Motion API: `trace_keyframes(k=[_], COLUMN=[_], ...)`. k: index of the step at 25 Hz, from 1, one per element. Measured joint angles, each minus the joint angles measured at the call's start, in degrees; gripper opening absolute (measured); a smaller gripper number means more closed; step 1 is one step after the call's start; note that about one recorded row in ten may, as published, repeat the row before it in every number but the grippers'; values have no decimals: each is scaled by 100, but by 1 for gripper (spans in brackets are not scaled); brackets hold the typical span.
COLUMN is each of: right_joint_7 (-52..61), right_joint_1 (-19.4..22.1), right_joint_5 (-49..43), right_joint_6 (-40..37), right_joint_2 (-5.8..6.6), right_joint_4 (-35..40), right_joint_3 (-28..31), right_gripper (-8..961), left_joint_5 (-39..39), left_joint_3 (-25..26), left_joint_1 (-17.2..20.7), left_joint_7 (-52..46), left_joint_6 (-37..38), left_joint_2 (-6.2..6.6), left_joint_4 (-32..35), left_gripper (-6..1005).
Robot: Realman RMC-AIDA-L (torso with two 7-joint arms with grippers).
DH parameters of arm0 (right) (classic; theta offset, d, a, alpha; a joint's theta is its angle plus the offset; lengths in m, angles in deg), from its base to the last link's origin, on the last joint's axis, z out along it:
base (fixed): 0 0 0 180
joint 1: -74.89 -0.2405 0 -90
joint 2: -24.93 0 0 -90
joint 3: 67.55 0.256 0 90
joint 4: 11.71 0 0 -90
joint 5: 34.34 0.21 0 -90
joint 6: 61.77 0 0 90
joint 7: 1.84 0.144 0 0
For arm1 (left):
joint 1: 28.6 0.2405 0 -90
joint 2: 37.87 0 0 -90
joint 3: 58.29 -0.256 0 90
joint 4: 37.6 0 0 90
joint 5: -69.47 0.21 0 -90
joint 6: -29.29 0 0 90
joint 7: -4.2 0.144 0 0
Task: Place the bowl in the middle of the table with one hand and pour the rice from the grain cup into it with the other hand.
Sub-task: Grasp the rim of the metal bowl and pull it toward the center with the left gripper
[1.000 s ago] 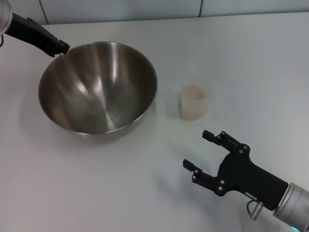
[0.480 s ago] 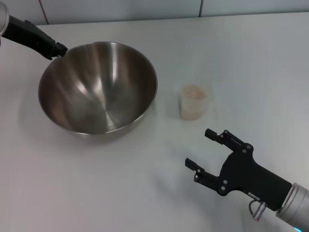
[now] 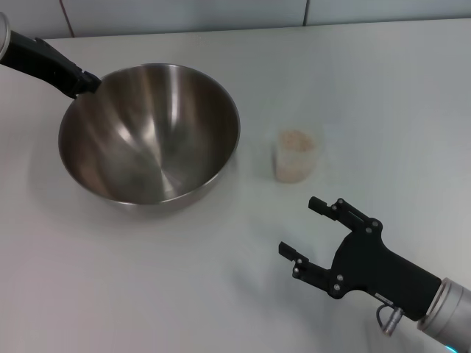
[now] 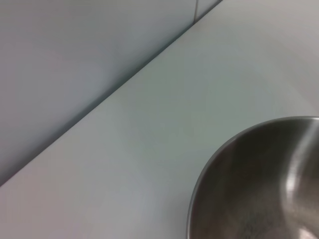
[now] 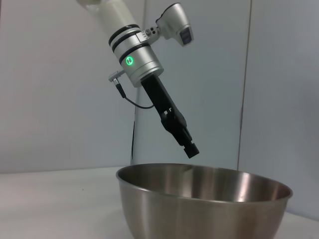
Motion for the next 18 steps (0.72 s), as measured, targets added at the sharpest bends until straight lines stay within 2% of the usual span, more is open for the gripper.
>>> trace_keyframes(k=[9,18], right_joint_7=[-4,-15], right_joint_1=[-21,-27], right_joint_5=[-7,-10], right_joint_6=[-17,-23], right_joint_2=[-7,-11], right_joint_4=[0,0], right_joint_3=[11,10], right_gripper=[783,783], left_joint_5=[-4,-9], left_joint_3=[2,-19], left_joint_1=[8,18], left_joint_7=[58,61], left_joint_6=[25,38], left_joint_2=[-20,-101], left_joint_4=[68,255], left_gripper=[49,62])
